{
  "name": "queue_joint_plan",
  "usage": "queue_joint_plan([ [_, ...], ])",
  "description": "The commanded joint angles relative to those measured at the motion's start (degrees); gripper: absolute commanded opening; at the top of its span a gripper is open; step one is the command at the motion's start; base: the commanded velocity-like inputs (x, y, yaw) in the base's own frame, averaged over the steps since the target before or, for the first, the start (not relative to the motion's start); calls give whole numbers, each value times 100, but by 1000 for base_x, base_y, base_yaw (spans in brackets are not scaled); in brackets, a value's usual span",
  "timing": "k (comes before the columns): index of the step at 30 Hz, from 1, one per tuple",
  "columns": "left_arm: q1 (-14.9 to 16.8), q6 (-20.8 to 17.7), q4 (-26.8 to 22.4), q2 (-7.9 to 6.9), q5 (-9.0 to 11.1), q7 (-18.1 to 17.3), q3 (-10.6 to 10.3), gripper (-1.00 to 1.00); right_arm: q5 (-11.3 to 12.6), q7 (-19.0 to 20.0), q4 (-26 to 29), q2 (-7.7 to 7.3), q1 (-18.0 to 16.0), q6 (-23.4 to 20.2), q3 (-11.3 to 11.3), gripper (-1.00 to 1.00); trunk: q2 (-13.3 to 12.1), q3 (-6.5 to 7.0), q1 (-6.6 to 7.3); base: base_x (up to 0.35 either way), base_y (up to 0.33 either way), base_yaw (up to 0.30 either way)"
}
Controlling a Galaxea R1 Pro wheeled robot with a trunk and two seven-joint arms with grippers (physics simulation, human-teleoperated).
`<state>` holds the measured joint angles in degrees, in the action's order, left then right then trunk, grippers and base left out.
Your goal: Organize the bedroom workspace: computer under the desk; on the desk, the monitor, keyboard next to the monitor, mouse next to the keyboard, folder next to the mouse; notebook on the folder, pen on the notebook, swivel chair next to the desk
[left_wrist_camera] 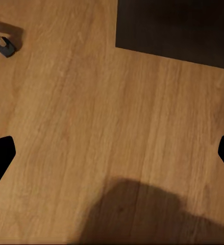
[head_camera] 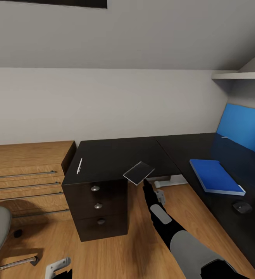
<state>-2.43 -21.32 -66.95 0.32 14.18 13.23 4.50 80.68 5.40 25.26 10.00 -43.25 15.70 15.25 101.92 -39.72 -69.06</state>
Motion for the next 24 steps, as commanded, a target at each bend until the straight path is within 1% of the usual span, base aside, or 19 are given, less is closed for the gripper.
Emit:
queue_joint_plan([
  [1,-3,-23,-5,3,60,30,6,100,62,33,-13,0,-8,39,47,100,3,-4,0,0,0,0],
  [9,-2,-15,193,3,51,31,0,100,60,48,-12,0,-8,39,89,100,3,-3,0,0,0,36],
  [15,-3,3,313,3,43,37,-8,100,57,49,-6,0,-8,39,92,100,3,7,0,0,0,126],
  [24,0,237,419,3,41,40,-10,100,56,49,-3,0,-7,33,92,100,3,26,0,0,0,141],
])
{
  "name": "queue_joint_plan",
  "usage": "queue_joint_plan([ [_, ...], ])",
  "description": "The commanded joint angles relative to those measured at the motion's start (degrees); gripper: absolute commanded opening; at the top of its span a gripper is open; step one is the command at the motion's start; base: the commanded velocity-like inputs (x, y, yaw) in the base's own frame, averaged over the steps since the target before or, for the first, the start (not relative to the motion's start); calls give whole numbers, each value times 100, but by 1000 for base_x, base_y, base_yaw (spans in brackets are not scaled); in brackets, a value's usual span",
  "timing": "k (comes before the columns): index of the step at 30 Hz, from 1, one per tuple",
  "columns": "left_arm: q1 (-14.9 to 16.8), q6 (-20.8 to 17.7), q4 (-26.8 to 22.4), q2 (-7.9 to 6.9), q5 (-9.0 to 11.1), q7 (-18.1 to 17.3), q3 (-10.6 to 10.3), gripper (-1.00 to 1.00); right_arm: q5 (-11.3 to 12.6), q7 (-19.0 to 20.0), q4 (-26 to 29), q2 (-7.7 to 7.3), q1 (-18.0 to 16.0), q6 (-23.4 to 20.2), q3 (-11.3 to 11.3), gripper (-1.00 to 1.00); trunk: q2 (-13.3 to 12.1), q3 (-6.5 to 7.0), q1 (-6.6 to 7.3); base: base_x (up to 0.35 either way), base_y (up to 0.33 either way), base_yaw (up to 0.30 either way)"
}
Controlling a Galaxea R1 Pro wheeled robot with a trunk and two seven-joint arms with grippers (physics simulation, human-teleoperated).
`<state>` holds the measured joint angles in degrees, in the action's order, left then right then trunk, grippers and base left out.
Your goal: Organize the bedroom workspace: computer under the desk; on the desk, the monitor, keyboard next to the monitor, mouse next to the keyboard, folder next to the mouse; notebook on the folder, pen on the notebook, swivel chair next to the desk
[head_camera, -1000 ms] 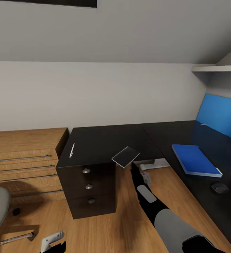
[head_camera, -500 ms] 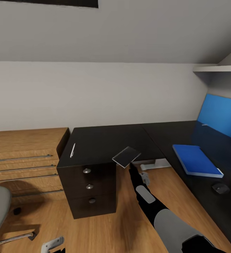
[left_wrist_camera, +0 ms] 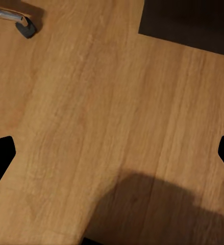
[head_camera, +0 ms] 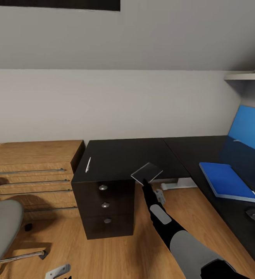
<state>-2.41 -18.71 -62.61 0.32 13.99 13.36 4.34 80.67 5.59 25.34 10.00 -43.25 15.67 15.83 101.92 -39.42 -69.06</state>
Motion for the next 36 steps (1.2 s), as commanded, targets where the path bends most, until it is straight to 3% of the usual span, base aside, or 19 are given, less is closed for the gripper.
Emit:
queue_joint_plan([
  [1,-4,-3,-2,3,60,27,6,100,58,30,-12,0,-7,27,34,100,3,-3,0,0,0,80],
  [14,-4,71,22,-6,58,21,14,100,58,30,-12,0,-8,-287,34,100,3,1,0,54,0,16],
  [21,-4,268,156,-7,67,18,20,100,56,30,-12,0,-8,-315,27,100,3,1,0,134,0,0],
  [36,-5,306,205,-6,60,26,23,100,62,22,-11,0,-8,-319,26,100,3,1,0,8,0,0],
])
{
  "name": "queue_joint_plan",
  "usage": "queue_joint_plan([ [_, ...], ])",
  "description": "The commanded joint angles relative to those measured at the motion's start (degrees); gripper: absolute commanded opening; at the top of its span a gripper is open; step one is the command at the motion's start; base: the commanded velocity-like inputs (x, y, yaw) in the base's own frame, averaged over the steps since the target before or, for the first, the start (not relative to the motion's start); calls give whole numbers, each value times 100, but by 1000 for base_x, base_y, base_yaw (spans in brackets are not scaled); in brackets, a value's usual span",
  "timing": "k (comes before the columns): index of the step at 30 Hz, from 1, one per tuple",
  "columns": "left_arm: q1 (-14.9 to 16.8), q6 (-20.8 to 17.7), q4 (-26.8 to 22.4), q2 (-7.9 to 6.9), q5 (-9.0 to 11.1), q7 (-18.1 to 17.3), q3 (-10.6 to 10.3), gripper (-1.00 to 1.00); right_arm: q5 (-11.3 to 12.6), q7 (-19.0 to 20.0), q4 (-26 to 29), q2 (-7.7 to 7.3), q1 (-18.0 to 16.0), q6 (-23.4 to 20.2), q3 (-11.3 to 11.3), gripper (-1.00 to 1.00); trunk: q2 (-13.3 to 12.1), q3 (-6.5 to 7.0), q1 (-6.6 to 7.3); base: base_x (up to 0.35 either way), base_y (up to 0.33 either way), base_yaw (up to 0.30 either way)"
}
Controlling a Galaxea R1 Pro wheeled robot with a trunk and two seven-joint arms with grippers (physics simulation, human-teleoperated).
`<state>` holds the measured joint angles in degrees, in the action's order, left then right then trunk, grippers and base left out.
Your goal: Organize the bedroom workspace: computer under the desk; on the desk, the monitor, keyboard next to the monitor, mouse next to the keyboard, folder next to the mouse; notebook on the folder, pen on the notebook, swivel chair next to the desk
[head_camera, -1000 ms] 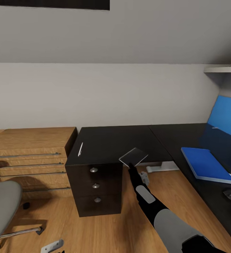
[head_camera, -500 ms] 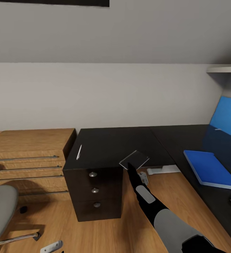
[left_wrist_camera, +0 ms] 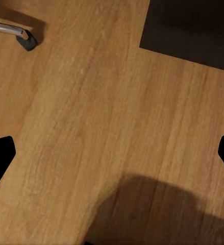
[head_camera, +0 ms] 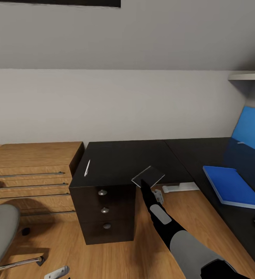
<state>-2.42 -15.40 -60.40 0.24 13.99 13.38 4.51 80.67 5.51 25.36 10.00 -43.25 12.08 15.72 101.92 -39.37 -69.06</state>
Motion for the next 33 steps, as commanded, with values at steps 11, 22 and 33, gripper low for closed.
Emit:
queue_joint_plan([
  [11,-4,-25,-16,3,60,28,6,100,60,22,-10,0,-8,46,43,-100,3,-5,0,0,0,0],
  [22,-3,-25,-16,3,60,39,-2,100,54,34,-5,0,-8,57,37,-100,3,-5,0,0,0,0],
  [33,-4,-32,-8,4,66,49,6,100,15,438,36,0,-8,111,124,-100,-398,175,220,0,0,0],
])
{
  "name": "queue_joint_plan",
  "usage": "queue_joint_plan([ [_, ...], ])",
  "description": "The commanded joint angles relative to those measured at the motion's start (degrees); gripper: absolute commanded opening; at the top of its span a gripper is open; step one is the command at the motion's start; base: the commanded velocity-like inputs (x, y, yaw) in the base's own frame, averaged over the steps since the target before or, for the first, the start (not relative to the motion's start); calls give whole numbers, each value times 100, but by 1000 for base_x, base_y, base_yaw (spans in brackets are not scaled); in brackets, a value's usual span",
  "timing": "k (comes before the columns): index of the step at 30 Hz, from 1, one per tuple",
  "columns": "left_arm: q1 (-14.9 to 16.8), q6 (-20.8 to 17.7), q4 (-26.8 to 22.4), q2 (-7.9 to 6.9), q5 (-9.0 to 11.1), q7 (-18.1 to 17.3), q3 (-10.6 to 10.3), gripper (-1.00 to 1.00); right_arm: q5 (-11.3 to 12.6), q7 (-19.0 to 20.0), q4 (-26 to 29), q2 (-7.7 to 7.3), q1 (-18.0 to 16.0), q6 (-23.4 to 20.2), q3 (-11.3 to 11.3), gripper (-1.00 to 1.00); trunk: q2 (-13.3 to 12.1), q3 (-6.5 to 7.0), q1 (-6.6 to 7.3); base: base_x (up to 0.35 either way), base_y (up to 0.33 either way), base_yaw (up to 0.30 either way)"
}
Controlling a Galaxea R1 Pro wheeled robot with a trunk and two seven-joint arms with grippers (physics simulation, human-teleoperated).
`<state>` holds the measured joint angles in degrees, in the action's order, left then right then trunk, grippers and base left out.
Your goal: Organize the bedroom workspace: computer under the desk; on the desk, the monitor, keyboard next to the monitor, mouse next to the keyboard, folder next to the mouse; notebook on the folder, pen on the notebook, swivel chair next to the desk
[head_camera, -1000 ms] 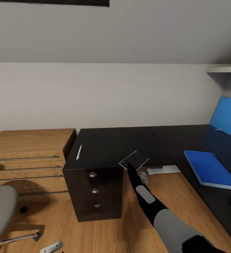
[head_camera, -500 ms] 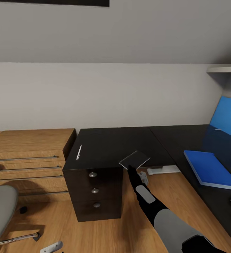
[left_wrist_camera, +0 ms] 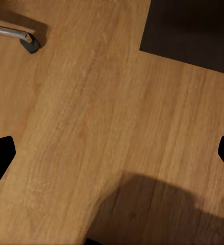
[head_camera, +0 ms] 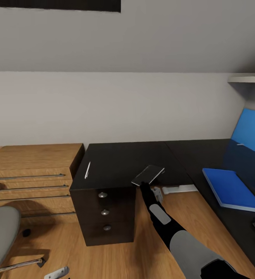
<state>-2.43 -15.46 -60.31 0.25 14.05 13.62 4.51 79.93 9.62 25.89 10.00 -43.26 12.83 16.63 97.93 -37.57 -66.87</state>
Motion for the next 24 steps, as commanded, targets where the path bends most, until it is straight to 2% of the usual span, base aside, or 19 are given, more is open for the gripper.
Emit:
queue_joint_plan([
  [1,-4,-26,-10,2,63,27,6,100,58,153,-16,0,-7,58,59,-100,-39,14,23,0,0,0],
  [4,-4,-28,93,2,65,33,6,100,-114,407,4,0,-7,173,115,-100,-159,68,88,0,0,0],
  [7,-4,-28,122,6,64,34,6,100,-158,450,67,0,-7,217,119,-100,-280,121,154,0,0,0],
  [19,0,-27,150,17,56,35,1,100,-179,410,493,0,2,231,103,-100,-761,337,418,0,0,0],
  [21,-2,-27,157,18,54,35,-3,100,-166,284,632,0,2,231,92,-100,-841,373,462,0,0,0],
  [24,-3,-27,177,19,54,38,-7,100,-127,90,852,-188,13,225,89,-100,-962,427,528,0,0,0],
])
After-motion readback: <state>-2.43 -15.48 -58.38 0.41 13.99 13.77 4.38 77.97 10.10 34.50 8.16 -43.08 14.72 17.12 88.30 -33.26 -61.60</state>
